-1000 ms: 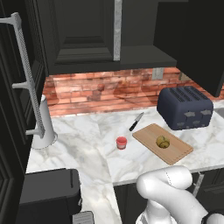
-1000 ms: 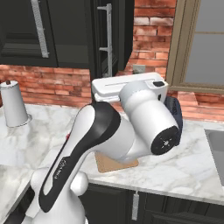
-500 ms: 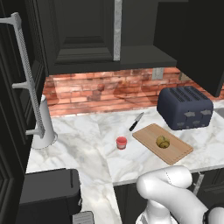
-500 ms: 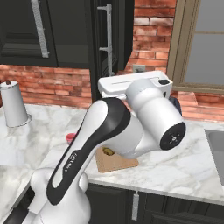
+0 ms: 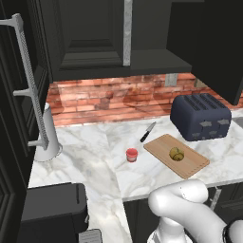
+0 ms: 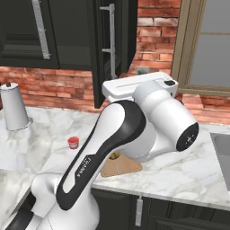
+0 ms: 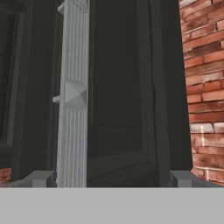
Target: Pick the bread, place it on the cutting board, pick the jam, place it on the counter, and close the cabinet.
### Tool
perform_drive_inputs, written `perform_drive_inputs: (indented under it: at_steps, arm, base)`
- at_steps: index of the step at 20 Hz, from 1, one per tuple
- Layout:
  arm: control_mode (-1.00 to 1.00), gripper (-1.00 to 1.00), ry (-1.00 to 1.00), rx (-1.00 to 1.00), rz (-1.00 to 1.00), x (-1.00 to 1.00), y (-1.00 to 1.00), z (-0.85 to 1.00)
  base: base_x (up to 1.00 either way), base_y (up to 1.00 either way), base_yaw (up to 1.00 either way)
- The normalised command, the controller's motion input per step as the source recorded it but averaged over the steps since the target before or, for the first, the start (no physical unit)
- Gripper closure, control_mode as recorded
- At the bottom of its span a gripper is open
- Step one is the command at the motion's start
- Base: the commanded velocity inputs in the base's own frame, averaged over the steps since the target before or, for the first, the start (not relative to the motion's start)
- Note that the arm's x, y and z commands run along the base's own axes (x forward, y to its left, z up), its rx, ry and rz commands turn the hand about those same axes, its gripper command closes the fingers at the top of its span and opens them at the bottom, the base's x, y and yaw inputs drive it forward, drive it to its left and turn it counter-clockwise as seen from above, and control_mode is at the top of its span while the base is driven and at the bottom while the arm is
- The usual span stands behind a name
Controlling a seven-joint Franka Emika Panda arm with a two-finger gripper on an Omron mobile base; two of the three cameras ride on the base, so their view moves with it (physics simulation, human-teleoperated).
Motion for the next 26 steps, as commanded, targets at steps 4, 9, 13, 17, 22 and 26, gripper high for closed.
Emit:
perform_drive_inputs:
  at_steps: [4,9,13,17,22,26]
  arm:
    - [-1.0,-1.0,0.0,0.0,0.09,0.0,0.0,0.0]
    - [-1.0,-1.0,0.0,0.0,0.09,0.0,0.0,0.0]
    - [-1.0,-1.0,0.0,0.0,0.1,0.0,0.0,0.0]
    - [-1.0,-1.0,0.0,0.0,0.1,0.0,0.0,0.0]
    - [-1.0,-1.0,0.0,0.0,0.11,0.0,0.0,0.0]
    - [-1.0,-1.0,0.0,0.0,0.09,0.0,0.03,0.0]
  base:
    - [0.0,0.0,0.0]
    - [0.0,0.0,0.0]
    - [0.0,0.0,0.0]
    - [0.0,0.0,0.0]
    - [0.0,0.0,0.0]
    - [0.0,0.0,0.0]
